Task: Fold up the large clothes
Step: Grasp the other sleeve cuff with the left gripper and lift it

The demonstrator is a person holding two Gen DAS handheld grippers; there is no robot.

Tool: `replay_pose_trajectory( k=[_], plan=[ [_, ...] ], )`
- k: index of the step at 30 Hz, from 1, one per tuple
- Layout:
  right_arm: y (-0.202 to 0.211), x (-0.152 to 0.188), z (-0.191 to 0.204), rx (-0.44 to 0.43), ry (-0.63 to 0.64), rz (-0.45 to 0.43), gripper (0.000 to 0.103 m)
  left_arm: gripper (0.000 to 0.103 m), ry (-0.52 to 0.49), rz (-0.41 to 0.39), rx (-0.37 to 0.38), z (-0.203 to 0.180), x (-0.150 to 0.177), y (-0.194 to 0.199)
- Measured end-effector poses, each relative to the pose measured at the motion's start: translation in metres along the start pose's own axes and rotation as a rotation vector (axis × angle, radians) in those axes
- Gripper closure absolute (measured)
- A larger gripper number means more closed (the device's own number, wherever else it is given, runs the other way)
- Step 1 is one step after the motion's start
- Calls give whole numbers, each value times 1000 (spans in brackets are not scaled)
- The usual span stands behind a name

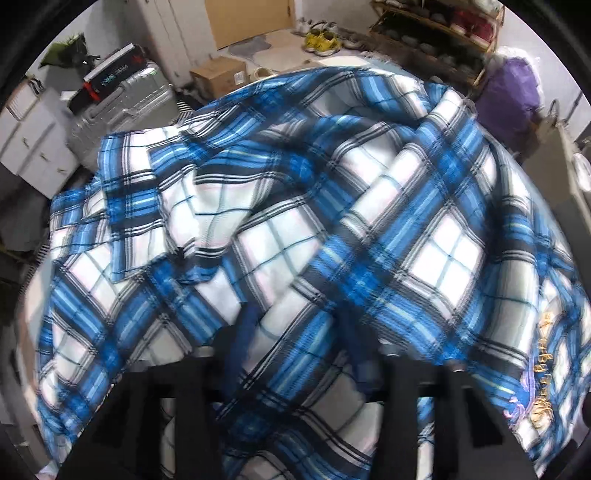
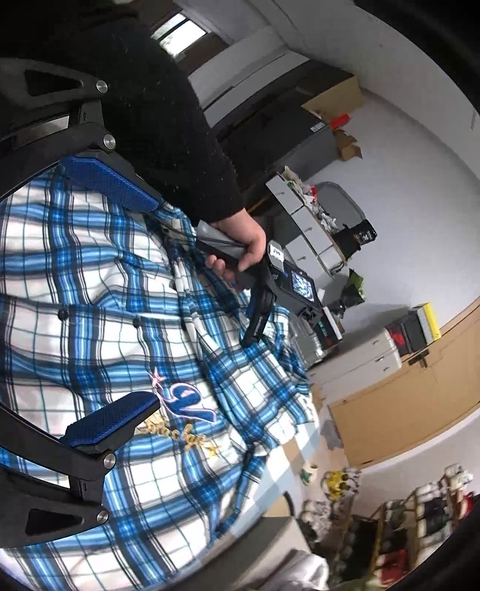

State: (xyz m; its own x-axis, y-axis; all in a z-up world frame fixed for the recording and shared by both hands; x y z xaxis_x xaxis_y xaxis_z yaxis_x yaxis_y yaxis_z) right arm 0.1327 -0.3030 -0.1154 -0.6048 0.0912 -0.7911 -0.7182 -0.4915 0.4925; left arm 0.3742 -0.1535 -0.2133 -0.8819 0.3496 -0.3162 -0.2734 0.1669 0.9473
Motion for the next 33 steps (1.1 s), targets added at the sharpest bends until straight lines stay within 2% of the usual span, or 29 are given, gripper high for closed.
replay_pose_trajectory(
  k=[1,3,8,11,14,16,18,21,23,24,25,26,27,28,30,32,33],
  plan=[
    [0,0,-1,-11,-16,3,4,92,-4,-5,-8,0,1,1],
    [0,1,1,-28,-34,0,4,96,-9,-7,-12,-2,1,3],
    [2,0,8,-13,-2,-7,4,98,-8,-112,-63,-4,-10,32],
    [0,2,9,-13,-1,-4,4,98,84,-164,-99,12,-18,43],
    [-1,4,7,-5,-4,1,4,97,156,-188,-64,19,-18,47],
    [-2,5,4,2,-8,6,4,90,179,-186,-111,23,-17,37],
    [-4,7,2,9,-16,17,4,88,184,-118,-157,26,-7,17],
    [-7,8,-1,16,-16,35,4,87,187,-50,-153,37,13,14],
    [-8,9,0,25,-9,44,4,85,226,-57,-135,50,23,26],
    [-9,10,0,27,-8,48,4,78,257,-62,-131,58,27,36],
    [-9,9,1,28,-8,49,4,66,295,-74,-124,67,32,46],
    [-9,10,2,29,-5,50,4,59,337,-97,-105,77,42,61],
    [-10,9,3,31,-1,51,4,46,386,-141,-86,93,57,84],
    [-10,9,5,31,5,51,4,42,408,-169,-85,101,69,97],
    [-10,8,9,36,20,48,4,40,460,-270,-96,131,108,142],
    [-9,8,15,36,43,42,4,33,510,-321,-124,154,135,168],
    [-9,8,17,33,48,41,4,24,551,-355,-143,171,159,185]
  ],
)
Point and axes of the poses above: each gripper's, at about its wrist camera, not at the fingertips, and y roughly against the way its jaws point, z to its left, x to its underside, the point moved 6 cm from there along -y, roughly the way its jaws point, and after that the axes turned 14 degrees about y, right-handed, at the moved point
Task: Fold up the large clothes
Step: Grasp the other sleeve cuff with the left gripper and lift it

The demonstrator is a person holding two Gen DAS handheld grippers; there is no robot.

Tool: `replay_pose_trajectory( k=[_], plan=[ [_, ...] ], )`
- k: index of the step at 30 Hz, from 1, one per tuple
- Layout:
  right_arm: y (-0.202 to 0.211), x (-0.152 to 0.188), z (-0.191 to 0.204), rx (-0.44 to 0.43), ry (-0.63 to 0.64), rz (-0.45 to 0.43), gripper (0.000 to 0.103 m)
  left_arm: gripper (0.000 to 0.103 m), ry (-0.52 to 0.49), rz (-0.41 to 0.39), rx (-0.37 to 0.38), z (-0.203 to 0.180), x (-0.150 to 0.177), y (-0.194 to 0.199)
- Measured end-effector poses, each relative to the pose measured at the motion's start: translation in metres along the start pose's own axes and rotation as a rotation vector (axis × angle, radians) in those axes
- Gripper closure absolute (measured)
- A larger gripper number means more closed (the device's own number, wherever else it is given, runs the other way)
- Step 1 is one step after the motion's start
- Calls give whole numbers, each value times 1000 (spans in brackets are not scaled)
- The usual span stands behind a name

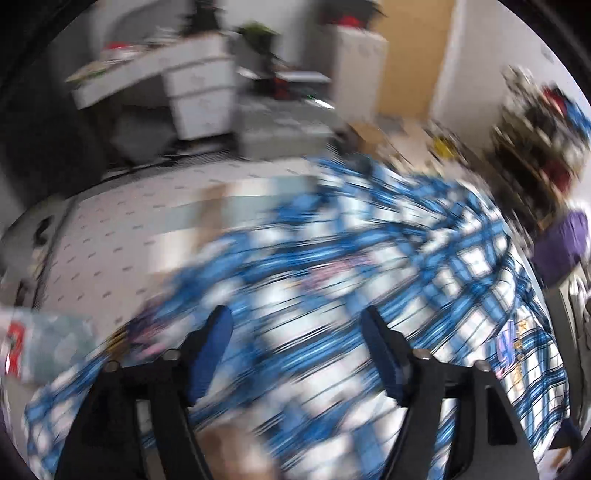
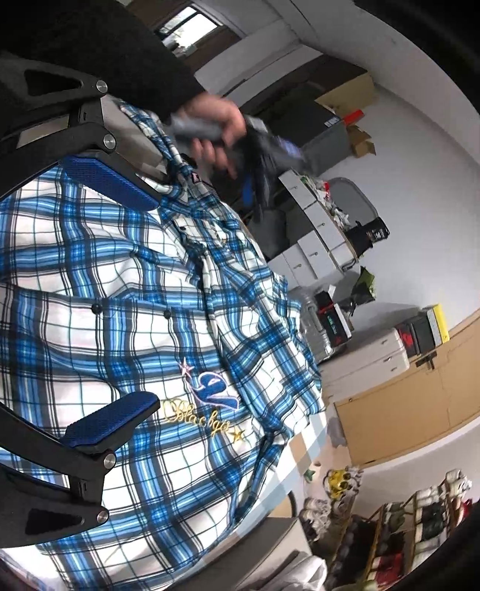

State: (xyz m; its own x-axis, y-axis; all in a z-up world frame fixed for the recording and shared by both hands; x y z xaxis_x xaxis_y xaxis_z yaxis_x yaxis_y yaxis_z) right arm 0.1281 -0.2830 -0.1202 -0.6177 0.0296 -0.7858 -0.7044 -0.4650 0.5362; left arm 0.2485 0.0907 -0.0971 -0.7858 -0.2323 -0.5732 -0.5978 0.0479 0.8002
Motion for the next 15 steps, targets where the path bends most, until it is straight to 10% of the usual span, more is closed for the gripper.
replay_pose_trajectory(
  k=[9,15],
  plan=[
    [-3,4,27,-18,88,-3,2,20,381,-111,-207,197,73,71],
    [-7,4,36,-8,133,-5,2,20,677,-77,-186,261,119,65]
  ],
)
Point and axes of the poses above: each gripper's, at about its wrist camera, not at the fingertips, and y roughly against the way its jaws point, z to its left, x to its underside, the point moved 6 cm from there along -y, roughly the way its jaws point, and after that the axes turned 14 degrees about y, right-handed, at the moved point
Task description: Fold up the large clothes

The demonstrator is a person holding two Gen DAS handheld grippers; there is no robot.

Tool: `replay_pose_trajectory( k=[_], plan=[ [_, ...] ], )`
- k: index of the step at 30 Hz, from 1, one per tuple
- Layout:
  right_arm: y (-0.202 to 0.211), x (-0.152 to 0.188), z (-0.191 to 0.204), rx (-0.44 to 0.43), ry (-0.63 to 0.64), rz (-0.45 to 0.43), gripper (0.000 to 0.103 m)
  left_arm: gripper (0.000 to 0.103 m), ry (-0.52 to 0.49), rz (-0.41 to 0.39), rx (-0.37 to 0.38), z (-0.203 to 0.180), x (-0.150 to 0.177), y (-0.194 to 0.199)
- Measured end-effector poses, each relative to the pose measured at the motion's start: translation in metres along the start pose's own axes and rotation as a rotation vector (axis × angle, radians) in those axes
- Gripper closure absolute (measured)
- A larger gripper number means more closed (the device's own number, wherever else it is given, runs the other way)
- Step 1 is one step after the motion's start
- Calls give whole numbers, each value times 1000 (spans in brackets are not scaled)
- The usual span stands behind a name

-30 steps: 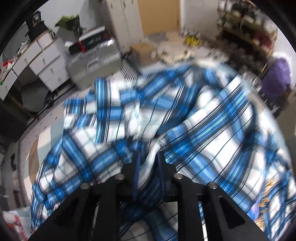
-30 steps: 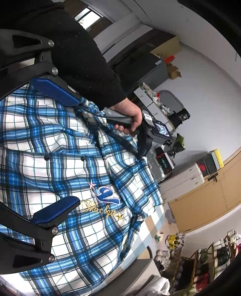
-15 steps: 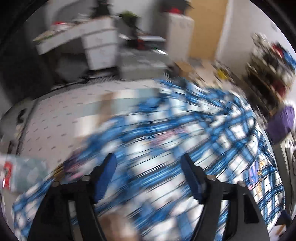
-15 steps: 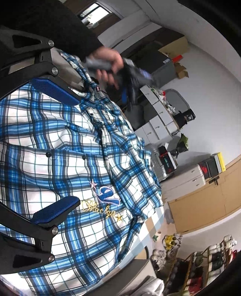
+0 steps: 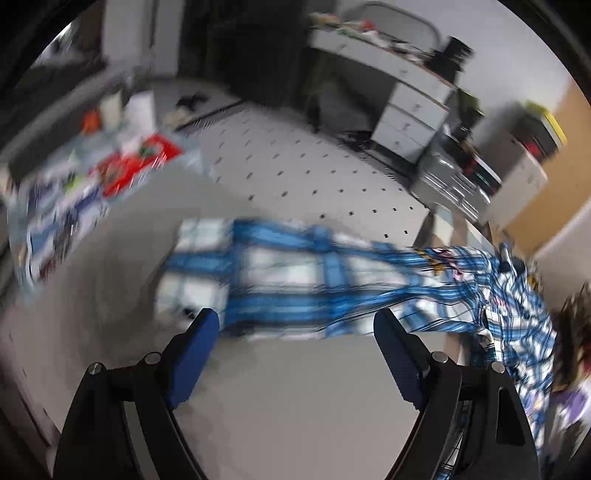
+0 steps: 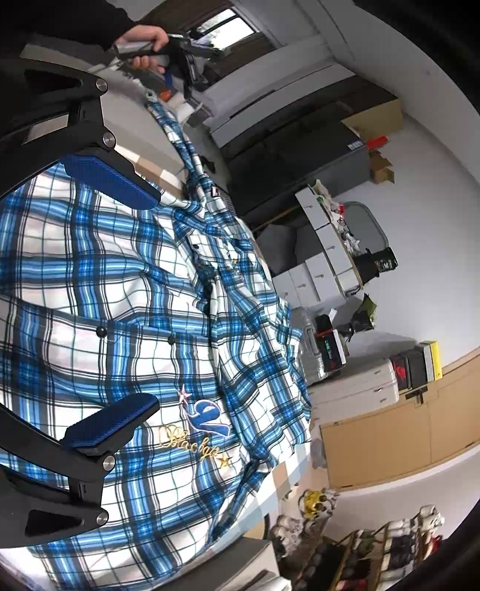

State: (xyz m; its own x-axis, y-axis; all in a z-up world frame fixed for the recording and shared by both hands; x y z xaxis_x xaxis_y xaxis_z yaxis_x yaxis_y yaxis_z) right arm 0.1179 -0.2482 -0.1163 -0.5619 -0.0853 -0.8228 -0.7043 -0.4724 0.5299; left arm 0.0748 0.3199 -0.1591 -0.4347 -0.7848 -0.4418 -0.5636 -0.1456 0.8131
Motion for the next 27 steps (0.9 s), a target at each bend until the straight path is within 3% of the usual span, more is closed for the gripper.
replay_pose_trajectory(
  k=[2,8,13,14,16,18,21,27],
  plan=[
    [-2,1,1,11,11,8,2,20,41,5,-41,13,2,-13],
    [-8,6,0,29,25,37,2,20,133,49,-46,21,0,-43],
    [-9,6,2,44,47,37,2,22,202,37,-1,17,-6,-52],
    [-8,6,3,45,52,35,2,28,202,29,16,12,-5,-54],
    [-8,6,4,47,62,36,2,77,184,30,16,11,-7,-53],
    [-10,7,4,47,66,41,2,100,129,34,1,13,-11,-58],
    [-12,8,4,40,62,49,2,101,186,-14,56,26,-21,-46],
    [-13,9,1,30,51,57,2,101,85,-171,99,-6,-44,5]
  ],
)
Point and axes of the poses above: each gripper's, at about its wrist camera, not at the fingertips, and y roughly against the way its jaws point, z to its left, x to its underside, the point moved 6 cm from there along -y, roughly the way its jaws point, and after that the axes turned 14 degrees about y, right-handed, at the moved point
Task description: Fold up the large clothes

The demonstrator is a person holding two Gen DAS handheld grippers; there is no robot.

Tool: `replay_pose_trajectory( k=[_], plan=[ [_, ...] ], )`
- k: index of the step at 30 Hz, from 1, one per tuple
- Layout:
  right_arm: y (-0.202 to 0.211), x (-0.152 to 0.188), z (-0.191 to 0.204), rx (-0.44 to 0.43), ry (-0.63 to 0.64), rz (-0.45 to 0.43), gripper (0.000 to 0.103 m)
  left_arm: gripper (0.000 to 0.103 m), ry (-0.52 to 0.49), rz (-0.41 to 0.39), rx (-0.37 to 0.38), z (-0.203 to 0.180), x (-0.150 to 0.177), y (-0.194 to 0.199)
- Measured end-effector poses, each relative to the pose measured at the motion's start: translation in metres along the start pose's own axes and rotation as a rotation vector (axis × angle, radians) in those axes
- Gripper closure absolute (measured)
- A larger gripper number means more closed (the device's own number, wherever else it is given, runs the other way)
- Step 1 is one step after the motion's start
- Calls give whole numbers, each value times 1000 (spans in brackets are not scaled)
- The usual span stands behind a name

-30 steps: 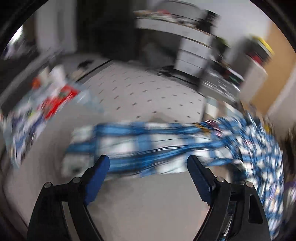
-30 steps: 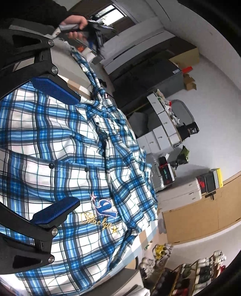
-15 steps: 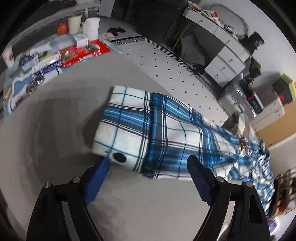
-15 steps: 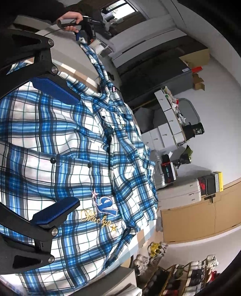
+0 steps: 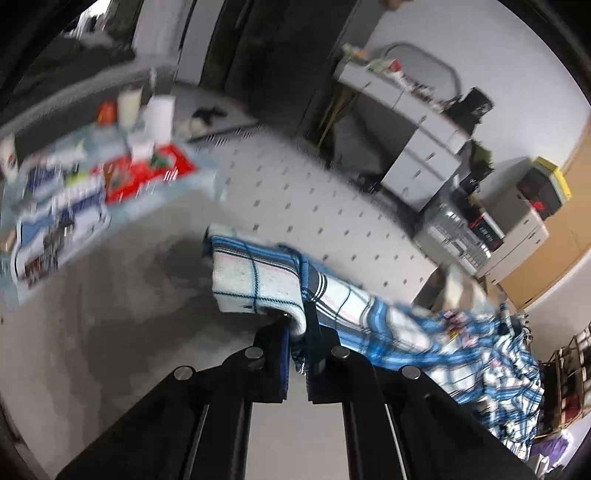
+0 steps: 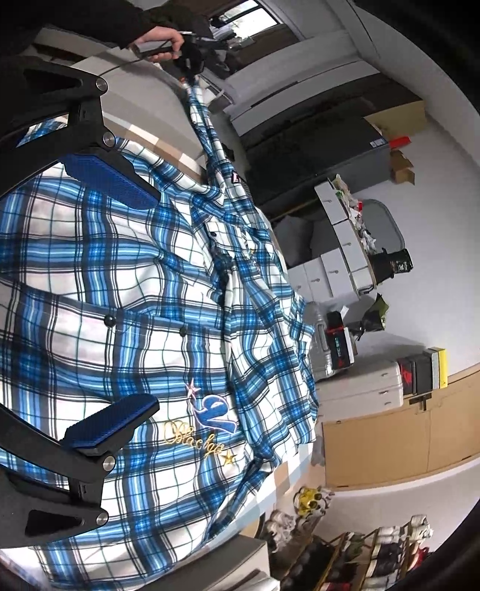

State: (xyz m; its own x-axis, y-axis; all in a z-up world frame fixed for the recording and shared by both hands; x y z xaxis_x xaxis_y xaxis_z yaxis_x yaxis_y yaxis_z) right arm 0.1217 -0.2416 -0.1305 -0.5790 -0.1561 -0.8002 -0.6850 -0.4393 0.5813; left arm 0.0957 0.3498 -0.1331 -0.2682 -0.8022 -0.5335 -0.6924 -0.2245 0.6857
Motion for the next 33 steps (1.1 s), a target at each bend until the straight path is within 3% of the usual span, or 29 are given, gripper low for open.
replay_pose_trajectory(
  k=[5,9,13,15,20,24,28,33],
  plan=[
    [1,-2,0,-2,-5,-9,2,101,-140,-126,130,-81,-14,43],
    [3,-3,3,0,9,-18,2,101,-236,-142,272,-158,0,75],
    [6,-4,0,-6,-7,-25,2,101,-376,-161,423,-254,41,112],
    [8,-4,-5,-8,-31,-29,2,101,-488,-143,499,-314,82,130],
    [16,-1,-31,3,-150,-42,2,101,-609,52,614,-419,183,122],
    [21,5,-53,12,-245,-32,2,101,-691,205,606,-474,270,78],
    [29,10,-75,42,-311,-44,2,101,-751,341,595,-500,350,27],
    [37,13,-98,43,-371,-65,2,101,-840,512,524,-493,446,-43]
  ],
)
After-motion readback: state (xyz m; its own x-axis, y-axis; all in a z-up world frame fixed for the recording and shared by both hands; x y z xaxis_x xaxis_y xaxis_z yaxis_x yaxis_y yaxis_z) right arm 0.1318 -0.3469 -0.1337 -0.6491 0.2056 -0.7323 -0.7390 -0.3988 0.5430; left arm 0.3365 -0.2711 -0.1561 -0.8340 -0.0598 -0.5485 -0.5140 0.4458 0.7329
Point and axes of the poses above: each gripper's, at about its wrist camera, not at the fingertips, and y roughly against the way its jaws point, z to its left, x to its underside, the point moved 6 cm from there along -y, roughly the way its jaws point, and after that the axes turned 14 degrees about y, right-handed, at the moved point
